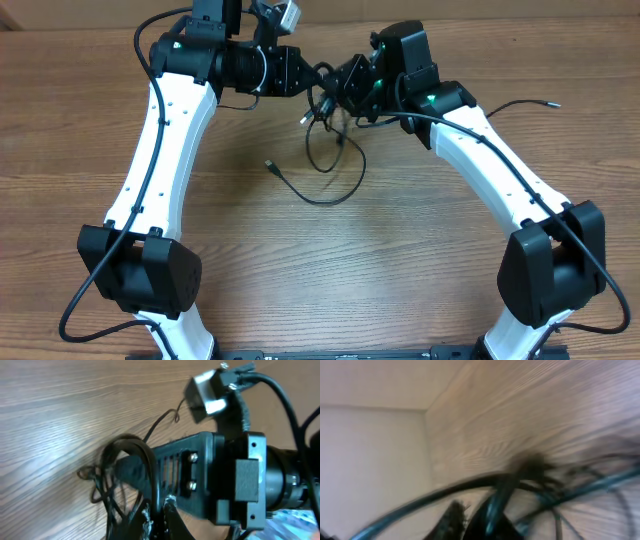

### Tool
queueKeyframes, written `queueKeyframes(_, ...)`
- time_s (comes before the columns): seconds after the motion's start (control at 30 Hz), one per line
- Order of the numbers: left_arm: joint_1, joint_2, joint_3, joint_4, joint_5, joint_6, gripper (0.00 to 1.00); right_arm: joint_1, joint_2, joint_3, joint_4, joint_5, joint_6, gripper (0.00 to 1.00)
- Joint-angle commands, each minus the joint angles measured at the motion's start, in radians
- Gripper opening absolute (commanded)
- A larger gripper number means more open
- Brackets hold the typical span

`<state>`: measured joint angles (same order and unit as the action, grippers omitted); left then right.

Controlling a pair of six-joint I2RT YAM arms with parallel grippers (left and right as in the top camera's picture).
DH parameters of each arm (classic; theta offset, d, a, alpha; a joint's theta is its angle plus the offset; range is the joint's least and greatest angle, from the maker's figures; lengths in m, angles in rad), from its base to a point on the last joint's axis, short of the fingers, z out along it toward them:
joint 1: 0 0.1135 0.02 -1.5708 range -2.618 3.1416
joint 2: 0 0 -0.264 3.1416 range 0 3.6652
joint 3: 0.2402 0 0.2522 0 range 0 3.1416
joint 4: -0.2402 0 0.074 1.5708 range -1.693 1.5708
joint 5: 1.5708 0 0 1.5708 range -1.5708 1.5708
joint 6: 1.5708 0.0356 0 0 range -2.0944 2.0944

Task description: Untangle cables

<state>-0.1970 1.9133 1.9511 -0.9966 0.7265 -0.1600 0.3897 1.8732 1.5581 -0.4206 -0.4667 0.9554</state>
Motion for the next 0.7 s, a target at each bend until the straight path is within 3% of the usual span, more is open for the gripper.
queueKeyframes(0.0, -0.001, 0.000, 0.004, -0.024, -0.114, 0.011, 0.04, -0.032, 0.001, 0.014, -0.042, 0.039, -0.139, 0.04)
queueKeyframes(0.13, 0.002, 0.000, 0.004, -0.052, -0.296, 0.016, 0.04, -0.067, -0.016, 0.014, -0.124, 0.001, -0.271, 0.04)
queueKeyframes(0.33, 0.002, 0.000, 0.002, -0.105, -0.504, 0.124, 0.04, -0.125, -0.091, 0.014, -0.269, 0.046, -0.444, 0.04)
queueKeyframes(0.53, 0.010, 0.000, 0.002, -0.142, -0.721, 0.123, 0.04, -0.226, -0.169, 0.014, -0.503, 0.350, -0.455, 0.04)
queueKeyframes(0.67, 0.020, 0.000, 0.002, -0.141, -0.770, 0.123, 0.04, -0.283, -0.174, 0.014, -0.708, 0.705, -0.314, 0.04)
